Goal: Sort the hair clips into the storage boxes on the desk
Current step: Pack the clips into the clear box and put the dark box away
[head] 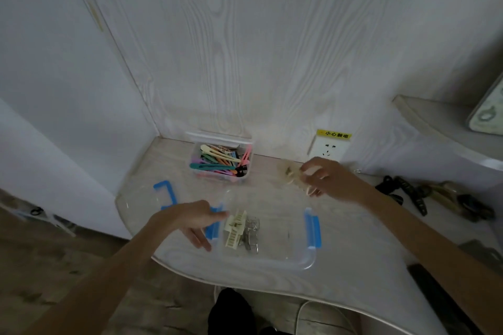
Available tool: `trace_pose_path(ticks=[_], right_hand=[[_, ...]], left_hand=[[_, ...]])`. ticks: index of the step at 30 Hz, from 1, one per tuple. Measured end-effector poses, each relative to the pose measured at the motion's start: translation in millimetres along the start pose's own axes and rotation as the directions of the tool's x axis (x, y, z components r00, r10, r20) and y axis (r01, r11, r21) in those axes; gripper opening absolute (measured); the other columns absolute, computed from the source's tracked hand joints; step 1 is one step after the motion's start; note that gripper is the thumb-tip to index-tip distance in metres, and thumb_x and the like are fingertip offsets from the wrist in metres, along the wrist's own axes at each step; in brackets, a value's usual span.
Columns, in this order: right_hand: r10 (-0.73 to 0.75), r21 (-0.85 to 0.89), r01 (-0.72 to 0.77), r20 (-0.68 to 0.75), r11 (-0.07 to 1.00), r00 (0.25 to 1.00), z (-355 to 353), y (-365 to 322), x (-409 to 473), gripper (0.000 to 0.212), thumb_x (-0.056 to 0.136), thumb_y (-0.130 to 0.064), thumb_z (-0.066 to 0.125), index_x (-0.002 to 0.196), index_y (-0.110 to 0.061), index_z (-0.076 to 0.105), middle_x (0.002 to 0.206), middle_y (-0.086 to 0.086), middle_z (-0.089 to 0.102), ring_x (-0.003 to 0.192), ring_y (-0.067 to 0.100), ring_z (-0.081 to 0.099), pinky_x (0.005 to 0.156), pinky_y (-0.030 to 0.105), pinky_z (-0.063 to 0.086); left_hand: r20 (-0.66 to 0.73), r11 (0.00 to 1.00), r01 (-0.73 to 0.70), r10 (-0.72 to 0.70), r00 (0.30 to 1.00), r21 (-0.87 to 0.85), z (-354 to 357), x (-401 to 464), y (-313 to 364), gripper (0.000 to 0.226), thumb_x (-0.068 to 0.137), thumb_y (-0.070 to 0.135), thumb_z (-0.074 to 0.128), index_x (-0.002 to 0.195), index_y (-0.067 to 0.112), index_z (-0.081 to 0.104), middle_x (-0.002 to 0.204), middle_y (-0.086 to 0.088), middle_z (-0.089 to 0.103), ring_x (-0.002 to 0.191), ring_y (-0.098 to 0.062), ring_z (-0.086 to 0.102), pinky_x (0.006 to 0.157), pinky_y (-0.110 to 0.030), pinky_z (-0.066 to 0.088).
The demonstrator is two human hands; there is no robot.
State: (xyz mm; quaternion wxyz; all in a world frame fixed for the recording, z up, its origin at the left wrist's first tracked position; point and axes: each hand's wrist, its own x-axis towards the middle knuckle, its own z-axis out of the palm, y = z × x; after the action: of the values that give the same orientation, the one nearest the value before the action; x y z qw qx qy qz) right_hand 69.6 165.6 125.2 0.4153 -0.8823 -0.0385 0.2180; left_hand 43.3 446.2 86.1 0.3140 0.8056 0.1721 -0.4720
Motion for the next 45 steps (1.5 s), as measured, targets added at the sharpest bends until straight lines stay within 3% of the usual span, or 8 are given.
trace_pose_path(ticks=[4,11,19,22,27,31,39,45], right_hand=[[0.168,-0.03,-0.166,0.231,0.986,0.958,22,-11,-24,0.017,0.094,-0.019,0.051,0.108,-0.011,0.051,0.079,0.003,0.065,0.065,0.013,0.065,0.061,0.019,0.057],[0.311,-0.38,-0.271,0.047,0.884,0.949,75,3,16,0.04,0.092,-0.004,0.042,0.128,0.006,0.028,0.119,0.023,0.059,0.102,0.033,0.063,0.074,0.031,0.051],[0.452,-0.502,-0.322,0.16,0.803,0.877,77,31,43,0.039,0.092,-0.008,0.045,0.13,0.001,0.045,0.135,0.016,0.048,0.119,0.027,0.051,0.08,0.027,0.049],[0.466,-0.436,-0.332,0.247,0.837,0.85,72,31,47,0.035,0.091,-0.002,0.044,0.125,0.005,0.046,0.126,0.02,0.051,0.096,0.026,0.057,0.05,0.019,0.038],[0.497,-0.334,-0.407,0.256,0.85,0.829,60,27,43,0.033,0.093,-0.001,0.034,0.125,0.005,0.042,0.109,0.013,0.049,0.097,0.024,0.058,0.064,0.022,0.047],[0.35,-0.264,-0.302,0.157,0.916,0.924,42,20,20,0.049,0.095,-0.006,0.035,0.144,-0.007,0.026,0.148,0.012,0.036,0.13,0.023,0.042,0.099,0.026,0.039],[0.189,0.093,-0.175,-0.173,0.98,0.967,-36,80,-55,0.03,0.093,0.003,0.04,0.111,-0.008,0.061,0.095,0.001,0.063,0.078,-0.004,0.062,0.079,0.012,0.047],[0.413,-0.172,-0.477,-0.308,0.862,0.857,-50,185,-74,0.065,0.098,-0.021,0.04,0.149,-0.014,0.001,0.158,0.006,0.005,0.145,0.021,0.013,0.118,0.029,0.012]], left_hand=[[-0.048,0.99,-0.049,0.043,0.998,-0.132,13,7,7,0.044,0.096,0.034,0.048,0.12,-0.001,0.037,0.084,-0.014,0.061,0.051,-0.016,0.069,0.062,-0.029,0.059],[-0.204,0.981,-0.164,0.141,0.969,-0.101,26,21,41,0.047,0.095,0.037,0.048,0.126,0.002,0.042,0.083,-0.011,0.065,0.059,-0.019,0.069,0.063,-0.03,0.057],[-0.21,0.951,-0.168,0.225,0.952,0.26,17,25,55,0.051,0.097,0.047,0.036,0.131,0.01,0.041,0.114,-0.009,0.066,0.072,-0.015,0.069,0.071,-0.028,0.056],[-0.175,0.908,-0.172,0.253,0.952,0.381,8,29,57,0.05,0.095,0.05,0.037,0.124,0.01,0.048,0.111,-0.007,0.068,0.076,-0.013,0.067,0.061,-0.022,0.052],[-0.194,0.727,-0.085,0.291,0.937,0.681,-1,21,72,0.049,0.095,0.052,0.036,0.113,0.011,0.053,0.082,0.0,0.063,0.064,-0.01,0.06,0.054,-0.02,0.044],[-0.247,0.355,0.032,0.578,0.777,0.934,1,-6,110,0.039,0.099,0.041,0.032,0.111,0.011,0.055,0.096,-0.004,0.061,0.095,-0.019,0.06,0.072,-0.029,0.041],[-0.05,0.384,-0.437,0.795,0.604,0.813,53,25,197,0.033,0.097,0.029,0.038,0.127,0.025,0.052,0.126,0.002,0.058,0.115,-0.02,0.056,0.094,-0.034,0.043],[0.023,0.436,-0.58,0.786,0.618,0.688,125,76,248,0.047,0.096,0.014,0.038,0.142,0.015,0.032,0.146,-0.003,0.038,0.133,-0.019,0.038,0.106,-0.035,0.037]])
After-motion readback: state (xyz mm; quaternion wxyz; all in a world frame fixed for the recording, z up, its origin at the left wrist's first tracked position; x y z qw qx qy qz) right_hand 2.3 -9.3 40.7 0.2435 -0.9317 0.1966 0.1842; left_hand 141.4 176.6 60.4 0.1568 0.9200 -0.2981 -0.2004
